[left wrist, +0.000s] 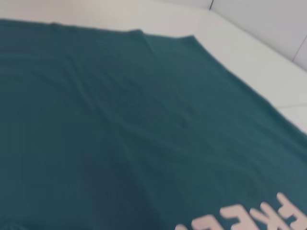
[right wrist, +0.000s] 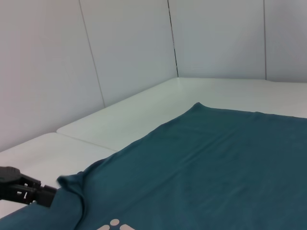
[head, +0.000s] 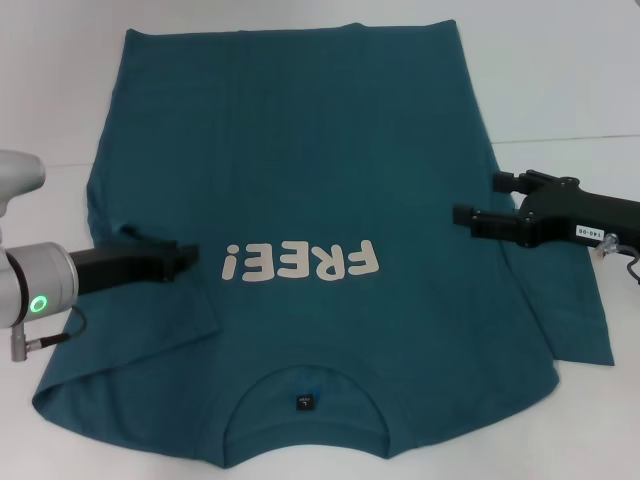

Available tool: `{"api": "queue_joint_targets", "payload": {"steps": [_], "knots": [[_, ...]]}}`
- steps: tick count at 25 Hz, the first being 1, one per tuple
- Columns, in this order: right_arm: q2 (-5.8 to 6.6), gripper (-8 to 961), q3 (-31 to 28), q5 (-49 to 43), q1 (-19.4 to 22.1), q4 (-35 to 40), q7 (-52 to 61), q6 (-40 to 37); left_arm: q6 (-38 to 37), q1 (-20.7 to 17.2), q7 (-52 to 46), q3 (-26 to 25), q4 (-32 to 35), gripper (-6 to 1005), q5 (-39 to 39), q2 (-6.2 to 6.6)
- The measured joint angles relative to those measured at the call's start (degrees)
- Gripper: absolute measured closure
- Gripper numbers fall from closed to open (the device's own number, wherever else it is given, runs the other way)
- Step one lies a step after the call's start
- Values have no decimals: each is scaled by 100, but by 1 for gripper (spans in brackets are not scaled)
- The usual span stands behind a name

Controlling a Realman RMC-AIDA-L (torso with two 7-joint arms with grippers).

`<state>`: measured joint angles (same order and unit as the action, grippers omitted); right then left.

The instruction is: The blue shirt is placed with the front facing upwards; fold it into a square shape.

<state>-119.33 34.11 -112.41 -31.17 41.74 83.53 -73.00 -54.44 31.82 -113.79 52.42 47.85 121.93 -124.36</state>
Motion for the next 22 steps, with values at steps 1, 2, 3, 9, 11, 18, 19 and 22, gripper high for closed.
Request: {"api": "queue_joint_targets", "payload": {"steps": [1, 2, 3, 9, 11, 18, 19, 22], "knots": [[0, 40, 6, 0, -4, 0, 0, 17, 3, -7, 76, 2, 0, 845, -106, 1], [0, 40, 14, 0, -8, 0, -1, 37, 8, -12, 139, 1, 2, 827, -181, 3], [-1, 40, 28, 0, -14, 0, -1, 68, 29, -20, 193, -9, 5, 809, -252, 3], [-2, 41, 17, 0, -20, 1, -10, 160, 474, -116, 425, -68, -12, 700, -702, 15], [-2, 41, 1, 0, -21, 3, 3, 178, 525, -134, 444, -66, -20, 561, -796, 16], [329, 42, -19, 230, -5, 133, 1509, -84, -605, -102, 507, -74, 94, 310, -957, 141], [412, 42, -29, 239, -4, 158, 1847, -202, -798, -98, 584, -77, 102, 288, -964, 163], [645, 43, -86, 251, 40, 251, 2930, -483, -1223, -171, 1071, -75, 245, 224, -976, 122]]}}
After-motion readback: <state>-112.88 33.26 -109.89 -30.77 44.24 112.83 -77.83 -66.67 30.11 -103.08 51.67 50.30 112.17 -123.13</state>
